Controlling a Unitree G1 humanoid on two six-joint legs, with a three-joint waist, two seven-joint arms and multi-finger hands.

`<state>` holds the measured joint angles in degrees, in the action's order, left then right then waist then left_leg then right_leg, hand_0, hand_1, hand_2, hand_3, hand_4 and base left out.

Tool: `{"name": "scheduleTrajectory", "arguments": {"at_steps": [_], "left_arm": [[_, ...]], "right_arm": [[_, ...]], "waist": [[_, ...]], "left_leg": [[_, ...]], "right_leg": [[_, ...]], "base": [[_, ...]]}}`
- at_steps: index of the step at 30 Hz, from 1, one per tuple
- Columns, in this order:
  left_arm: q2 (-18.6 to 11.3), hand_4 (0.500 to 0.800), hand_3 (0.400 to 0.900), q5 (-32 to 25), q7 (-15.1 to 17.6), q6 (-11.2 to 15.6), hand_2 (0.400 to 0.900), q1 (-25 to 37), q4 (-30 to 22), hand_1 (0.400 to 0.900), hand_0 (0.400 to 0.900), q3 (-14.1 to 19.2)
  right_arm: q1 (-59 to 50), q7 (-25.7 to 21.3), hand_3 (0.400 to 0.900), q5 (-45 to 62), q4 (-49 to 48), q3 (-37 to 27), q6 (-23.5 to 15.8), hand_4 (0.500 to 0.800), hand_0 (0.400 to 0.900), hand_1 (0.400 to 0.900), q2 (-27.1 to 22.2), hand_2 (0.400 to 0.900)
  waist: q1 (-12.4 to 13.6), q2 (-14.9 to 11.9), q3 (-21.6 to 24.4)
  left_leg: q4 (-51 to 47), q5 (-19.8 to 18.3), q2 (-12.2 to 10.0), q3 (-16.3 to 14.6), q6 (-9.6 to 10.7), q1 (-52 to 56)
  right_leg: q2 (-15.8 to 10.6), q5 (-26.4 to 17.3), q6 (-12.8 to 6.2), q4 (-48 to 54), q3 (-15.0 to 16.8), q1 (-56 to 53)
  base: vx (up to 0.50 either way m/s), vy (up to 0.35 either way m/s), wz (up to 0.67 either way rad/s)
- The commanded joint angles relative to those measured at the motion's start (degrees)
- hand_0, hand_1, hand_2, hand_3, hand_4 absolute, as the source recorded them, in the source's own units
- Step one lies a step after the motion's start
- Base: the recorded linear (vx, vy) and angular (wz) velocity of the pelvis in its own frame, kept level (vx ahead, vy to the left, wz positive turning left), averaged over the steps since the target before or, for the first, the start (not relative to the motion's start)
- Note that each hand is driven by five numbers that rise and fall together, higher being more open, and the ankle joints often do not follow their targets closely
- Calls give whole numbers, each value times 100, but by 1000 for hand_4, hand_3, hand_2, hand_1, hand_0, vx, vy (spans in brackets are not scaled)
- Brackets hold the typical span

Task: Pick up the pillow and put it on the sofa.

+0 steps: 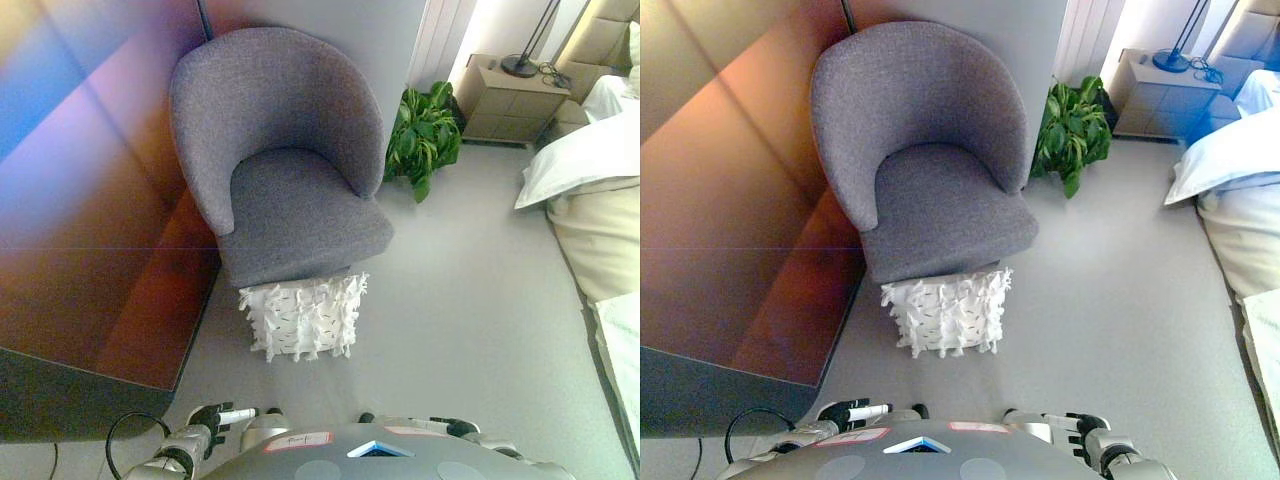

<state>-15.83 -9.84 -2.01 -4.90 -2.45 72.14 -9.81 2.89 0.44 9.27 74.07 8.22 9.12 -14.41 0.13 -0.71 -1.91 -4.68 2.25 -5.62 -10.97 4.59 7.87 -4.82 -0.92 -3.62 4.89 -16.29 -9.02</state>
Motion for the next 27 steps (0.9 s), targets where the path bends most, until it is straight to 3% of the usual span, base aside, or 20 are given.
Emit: {"name": "scheduleTrajectory", "arguments": {"at_steps": [1, 13, 16, 20, 23, 25, 27], "left_arm": [[-34, 800, 900, 37, -6, 153, 900, 374, 365, 900, 900, -30], [-31, 800, 900, 93, 24, 171, 900, 378, 277, 900, 900, -95], [-51, 800, 900, 129, 18, 141, 900, 393, 268, 900, 900, -112], [-65, 800, 900, -21, 67, 168, 900, 453, 245, 900, 900, -60], [-59, 800, 900, -164, 23, 213, 900, 562, 162, 900, 900, -48], [-41, 800, 900, -246, 24, 210, 900, 558, 176, 900, 900, -9], [-17, 800, 900, -264, 17, 215, 900, 476, 222, 900, 900, 46]], "right_arm": [[-443, -102, 900, -77, 307, 13, -122, 800, 900, 900, -21, 900], [-471, -181, 900, -69, 321, 34, -126, 800, 900, 900, -20, 900], [-491, -179, 900, -30, 319, 54, -142, 800, 900, 900, -19, 900], [-541, -209, 900, -35, 254, 32, -46, 800, 900, 900, -95, 900], [-490, -270, 900, 74, 268, -25, 72, 800, 900, 900, -225, 900], [-429, -238, 900, 60, 370, -143, 38, 800, 900, 900, -303, 900], [-328, -181, 900, 10, 423, -247, -24, 800, 900, 900, -348, 900]], "waist": [[-67, 22, -53], [-65, 61, -117], [-117, 71, -174], [-112, -116, -390], [-69, -130, -758], [-38, -50, -917], [30, 11, -948]], "left_leg": [[-32, -529, 459, -264, -332, 108], [-32, -475, 380, -282, -286, 80], [-32, -405, 314, -234, -282, 70], [1161, -616, 147, -328, -272, -378], [1598, -155, -270, -684, -14, -1059], [1259, 397, -542, -895, 171, -1275], [801, 814, -638, -894, 287, -1373]], "right_leg": [[180, 328, -238, -249, -61, 115], [236, 415, -193, -339, -97, 159], [330, 578, -114, -611, 76, 273], [224, 707, 52, -1039, 36, 468], [244, 864, 93, -1317, 44, 363], [287, 977, 117, -1341, -39, 192], [341, 1133, 134, -1353, -89, -17]], "base": [[16, -34, 0], [15, -57, 0], [30, -83, 9], [21, -97, 4], [110, -3, 17], [286, 80, 11], [389, 103, -8]]}}
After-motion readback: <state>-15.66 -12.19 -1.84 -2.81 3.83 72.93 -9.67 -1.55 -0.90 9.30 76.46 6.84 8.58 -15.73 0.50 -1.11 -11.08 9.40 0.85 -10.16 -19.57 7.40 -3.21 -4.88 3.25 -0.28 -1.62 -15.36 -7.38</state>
